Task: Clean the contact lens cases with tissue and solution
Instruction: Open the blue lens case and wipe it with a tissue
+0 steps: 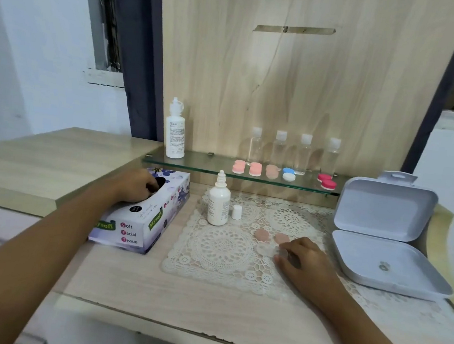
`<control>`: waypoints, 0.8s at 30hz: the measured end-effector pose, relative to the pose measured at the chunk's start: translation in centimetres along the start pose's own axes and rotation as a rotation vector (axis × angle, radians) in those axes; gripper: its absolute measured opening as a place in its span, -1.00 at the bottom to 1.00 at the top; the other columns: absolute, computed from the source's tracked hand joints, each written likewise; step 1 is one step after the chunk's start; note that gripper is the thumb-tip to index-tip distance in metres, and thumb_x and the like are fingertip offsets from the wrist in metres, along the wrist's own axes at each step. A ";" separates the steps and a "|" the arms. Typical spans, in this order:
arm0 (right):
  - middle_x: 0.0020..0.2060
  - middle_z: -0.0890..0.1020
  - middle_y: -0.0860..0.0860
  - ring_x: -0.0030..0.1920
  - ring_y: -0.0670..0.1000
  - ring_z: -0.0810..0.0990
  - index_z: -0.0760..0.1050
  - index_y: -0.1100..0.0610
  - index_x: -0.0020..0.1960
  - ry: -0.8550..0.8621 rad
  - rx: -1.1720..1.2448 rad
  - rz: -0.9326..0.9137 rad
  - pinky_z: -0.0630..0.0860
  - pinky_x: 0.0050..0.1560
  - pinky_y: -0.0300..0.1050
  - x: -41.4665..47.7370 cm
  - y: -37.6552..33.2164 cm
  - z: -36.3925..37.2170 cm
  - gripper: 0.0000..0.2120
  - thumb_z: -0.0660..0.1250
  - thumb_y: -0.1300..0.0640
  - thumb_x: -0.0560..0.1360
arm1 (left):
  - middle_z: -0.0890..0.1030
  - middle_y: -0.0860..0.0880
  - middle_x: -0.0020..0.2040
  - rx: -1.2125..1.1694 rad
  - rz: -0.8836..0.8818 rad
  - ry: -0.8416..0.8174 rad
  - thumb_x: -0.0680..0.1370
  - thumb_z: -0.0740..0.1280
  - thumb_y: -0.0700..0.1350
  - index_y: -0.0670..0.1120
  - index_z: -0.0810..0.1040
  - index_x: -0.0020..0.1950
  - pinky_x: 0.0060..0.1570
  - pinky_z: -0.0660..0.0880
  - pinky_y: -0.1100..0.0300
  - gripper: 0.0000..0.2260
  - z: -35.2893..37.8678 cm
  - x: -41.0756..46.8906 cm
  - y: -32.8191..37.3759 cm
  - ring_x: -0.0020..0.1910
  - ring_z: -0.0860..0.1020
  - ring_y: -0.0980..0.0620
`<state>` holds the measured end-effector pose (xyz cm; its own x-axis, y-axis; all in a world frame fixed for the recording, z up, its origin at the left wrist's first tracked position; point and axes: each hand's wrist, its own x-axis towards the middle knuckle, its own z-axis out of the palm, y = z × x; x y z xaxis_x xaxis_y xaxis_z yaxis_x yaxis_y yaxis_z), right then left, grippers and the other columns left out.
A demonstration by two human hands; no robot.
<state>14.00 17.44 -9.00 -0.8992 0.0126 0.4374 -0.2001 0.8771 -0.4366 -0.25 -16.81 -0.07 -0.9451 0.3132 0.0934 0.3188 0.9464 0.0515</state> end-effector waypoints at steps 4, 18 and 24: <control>-0.10 0.46 -0.06 -0.06 -0.09 0.41 0.57 0.12 0.12 0.010 0.004 -0.003 0.19 -0.15 -0.35 0.0 0.1 0.1 -0.75 0.31 0.05 0.50 | 0.60 -0.05 0.06 0.112 -0.024 -0.078 0.51 0.20 -0.19 0.04 0.61 0.12 -0.03 0.43 0.17 -0.71 0.3 0.7 -0.4 -0.05 0.49 0.02; -0.09 0.51 -0.01 -0.08 -0.07 0.42 0.59 0.12 0.07 0.016 0.008 -0.010 0.23 -0.14 -0.59 0.1 0.2 0.2 -0.79 0.32 0.06 0.49 | 0.57 -0.11 0.02 0.011 -0.059 -0.111 0.50 0.17 -0.30 -0.13 0.60 0.06 -0.16 0.32 0.22 -0.73 1.5 1.0 0.0 -0.06 0.46 -0.02; -0.09 0.49 -0.03 -0.07 -0.08 0.42 0.58 0.12 0.10 0.015 0.004 -0.012 0.23 -0.15 -0.59 0.0 0.1 0.0 -0.77 0.31 0.05 0.50 | 0.56 -0.10 0.15 0.013 -0.061 -0.127 0.53 0.17 -0.27 -0.08 0.55 0.20 -0.06 0.33 0.22 -0.69 1.4 1.2 -0.1 -0.01 0.45 0.00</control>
<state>14.00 17.50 -9.08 -0.8908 0.0088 0.4543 -0.2128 0.8754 -0.4341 -1.47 -16.38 -1.41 -0.9646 0.2613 -0.0366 0.2598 0.9648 0.0405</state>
